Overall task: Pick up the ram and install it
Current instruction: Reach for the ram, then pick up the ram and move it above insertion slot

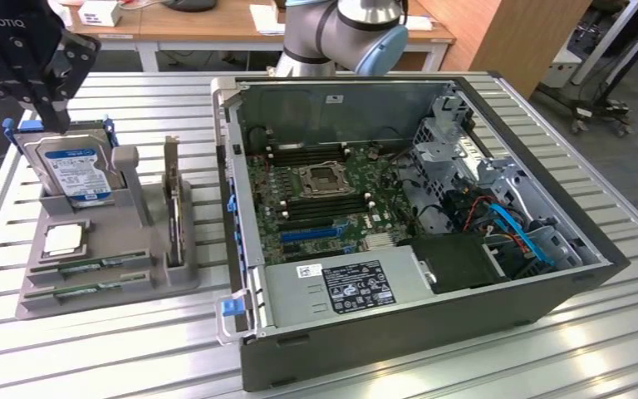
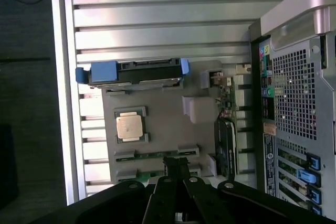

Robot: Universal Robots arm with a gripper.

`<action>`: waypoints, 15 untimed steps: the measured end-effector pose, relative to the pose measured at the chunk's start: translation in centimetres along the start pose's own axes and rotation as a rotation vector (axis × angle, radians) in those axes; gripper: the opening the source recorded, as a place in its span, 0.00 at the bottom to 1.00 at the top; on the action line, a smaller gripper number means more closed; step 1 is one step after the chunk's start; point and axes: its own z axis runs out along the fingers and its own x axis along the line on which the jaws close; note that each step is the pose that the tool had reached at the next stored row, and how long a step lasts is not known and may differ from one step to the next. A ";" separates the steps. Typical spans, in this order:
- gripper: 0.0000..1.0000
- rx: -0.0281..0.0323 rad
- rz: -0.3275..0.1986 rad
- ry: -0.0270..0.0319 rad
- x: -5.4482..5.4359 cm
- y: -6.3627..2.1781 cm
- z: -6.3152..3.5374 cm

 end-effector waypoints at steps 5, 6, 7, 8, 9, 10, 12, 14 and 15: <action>0.09 0.0000 0.000 0.0000 0.0 -0.73 -0.03; 0.09 0.0001 0.000 0.0001 -0.1 -0.87 -0.04; 0.09 0.0001 0.000 0.0000 -0.1 -1.00 -0.05; 0.09 0.0002 0.000 0.0000 -0.1 -1.08 -0.05; 0.09 0.0000 0.000 0.0000 -0.1 -1.09 -0.05; 0.09 0.0000 0.000 0.0000 -0.1 -1.09 -0.05; 0.09 0.0001 0.000 0.0000 -0.1 -1.09 -0.05; 0.09 0.0000 0.000 0.0000 -0.1 -1.09 -0.05; 0.09 0.0001 0.000 0.0000 -0.1 -1.09 -0.05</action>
